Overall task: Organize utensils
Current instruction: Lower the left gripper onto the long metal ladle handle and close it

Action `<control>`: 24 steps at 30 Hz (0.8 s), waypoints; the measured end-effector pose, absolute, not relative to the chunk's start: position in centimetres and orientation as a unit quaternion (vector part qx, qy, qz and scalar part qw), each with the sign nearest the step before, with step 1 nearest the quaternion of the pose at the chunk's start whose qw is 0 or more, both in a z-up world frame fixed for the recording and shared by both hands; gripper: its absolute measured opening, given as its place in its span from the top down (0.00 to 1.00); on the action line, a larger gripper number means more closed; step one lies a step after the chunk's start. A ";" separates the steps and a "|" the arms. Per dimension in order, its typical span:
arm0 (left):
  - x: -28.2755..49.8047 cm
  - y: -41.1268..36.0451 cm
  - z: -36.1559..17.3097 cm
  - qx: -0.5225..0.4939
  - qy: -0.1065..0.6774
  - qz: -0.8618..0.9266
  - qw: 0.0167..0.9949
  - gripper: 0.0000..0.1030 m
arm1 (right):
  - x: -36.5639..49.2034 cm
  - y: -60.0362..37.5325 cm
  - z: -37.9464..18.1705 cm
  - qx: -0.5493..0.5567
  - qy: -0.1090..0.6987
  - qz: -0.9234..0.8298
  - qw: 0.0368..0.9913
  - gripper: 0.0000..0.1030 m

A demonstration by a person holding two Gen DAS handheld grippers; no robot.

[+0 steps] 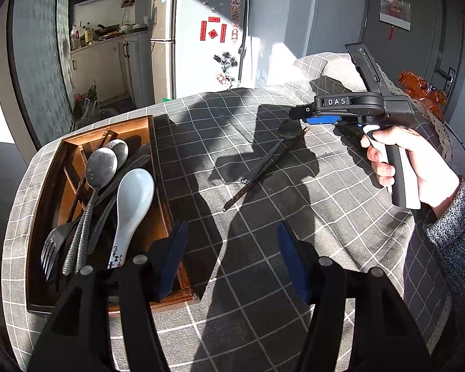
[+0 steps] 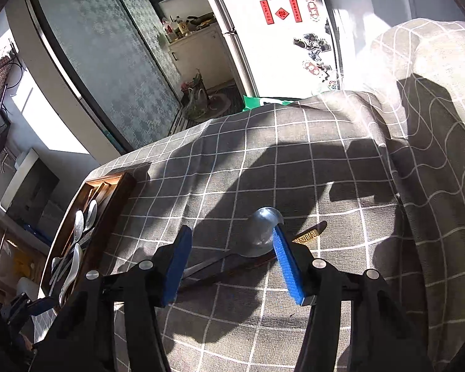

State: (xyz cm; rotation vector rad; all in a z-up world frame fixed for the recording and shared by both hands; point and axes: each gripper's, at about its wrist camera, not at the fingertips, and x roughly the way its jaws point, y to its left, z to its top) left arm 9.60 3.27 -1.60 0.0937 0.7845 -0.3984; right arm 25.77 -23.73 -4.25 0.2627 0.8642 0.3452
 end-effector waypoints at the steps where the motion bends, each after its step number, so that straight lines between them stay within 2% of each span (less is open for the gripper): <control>1: 9.7 2.6 -1.9 0.052 0.380 -0.199 0.902 0.38 | 26.0 -24.2 -4.8 0.129 0.417 0.162 0.885 0.49; 3: 10.0 1.4 -2.4 0.062 0.383 -0.209 0.898 0.38 | 26.2 -24.6 -5.6 0.129 0.418 0.158 0.885 0.50; 7: 11.0 0.0 -3.2 0.066 0.390 -0.218 0.892 0.38 | 26.6 -24.3 -5.8 0.127 0.411 0.174 0.886 0.57; 12: 11.6 -0.8 -3.5 0.069 0.392 -0.220 0.891 0.38 | 26.9 -23.5 -5.8 0.120 0.394 0.192 0.891 0.59; 14: 11.9 -0.8 -3.5 0.070 0.391 -0.218 0.891 0.38 | 27.3 -23.2 -6.0 0.125 0.400 0.201 0.885 0.65; 18: 12.9 -0.8 -3.7 0.073 0.392 -0.209 0.893 0.37 | 27.1 -22.5 -6.0 0.112 0.408 0.217 0.880 0.96; 24: 14.0 -0.5 -3.8 0.070 0.394 -0.195 0.895 0.37 | 26.2 -23.3 -5.1 0.159 0.397 0.250 0.868 0.99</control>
